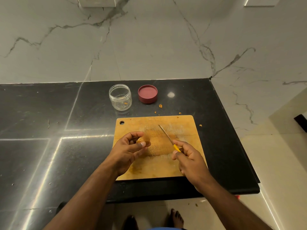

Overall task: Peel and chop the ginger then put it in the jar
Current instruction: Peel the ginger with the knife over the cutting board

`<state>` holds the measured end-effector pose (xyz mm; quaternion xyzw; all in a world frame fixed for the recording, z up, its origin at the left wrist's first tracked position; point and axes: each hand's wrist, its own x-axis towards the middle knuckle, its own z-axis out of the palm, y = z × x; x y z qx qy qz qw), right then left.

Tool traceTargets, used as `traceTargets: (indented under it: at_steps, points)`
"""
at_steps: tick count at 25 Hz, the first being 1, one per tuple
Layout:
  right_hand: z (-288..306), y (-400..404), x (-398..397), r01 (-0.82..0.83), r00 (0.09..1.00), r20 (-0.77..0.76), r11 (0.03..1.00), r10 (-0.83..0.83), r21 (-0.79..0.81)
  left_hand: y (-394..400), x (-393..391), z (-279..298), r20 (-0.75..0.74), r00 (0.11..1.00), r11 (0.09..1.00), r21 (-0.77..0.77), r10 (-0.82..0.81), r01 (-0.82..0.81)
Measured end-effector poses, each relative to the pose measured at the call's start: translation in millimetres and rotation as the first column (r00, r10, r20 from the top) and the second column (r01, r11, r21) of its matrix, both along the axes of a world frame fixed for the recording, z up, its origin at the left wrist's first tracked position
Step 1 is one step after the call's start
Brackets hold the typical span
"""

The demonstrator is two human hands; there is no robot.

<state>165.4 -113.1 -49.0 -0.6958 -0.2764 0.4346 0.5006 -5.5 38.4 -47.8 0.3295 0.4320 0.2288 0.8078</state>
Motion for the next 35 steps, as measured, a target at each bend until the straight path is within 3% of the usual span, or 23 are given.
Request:
traceTargets:
  at_steps: [4, 9, 14, 27, 35]
  points:
    - [6.8, -0.9, -9.5, -0.011, 0.995, -0.102, 1.0, 0.013, 0.02, -0.6, 1.4, 1.3, -0.07, 0.998, 0.996, 0.085, -0.004, 0.009]
    - [17.3, 0.6, -21.5, -0.011, 0.95, -0.312, 0.998, 0.032, 0.069, -1.8, 2.6, 6.2, 0.102, 0.992, 0.996, -0.065, 0.07, -0.063]
    - [25.2, 2.6, -29.1, -0.016, 0.916, -0.397, 0.994, 0.058, 0.108, -6.6, 2.0, 11.9, 0.215, 0.973, 0.994, -0.097, 0.08, -0.06]
    - [32.1, 0.5, -25.3, -0.083, 0.935, -0.333, 0.988, 0.123, 0.132, -11.1, 6.7, 24.6, 0.222, 0.97, 0.994, -0.081, 0.095, -0.079]
    - [36.3, -0.8, -15.4, -0.15, 0.927, -0.311, 0.968, 0.208, 0.2, -12.6, 4.5, 36.6, 0.237, 0.968, 0.985, -0.168, 0.079, -0.04]
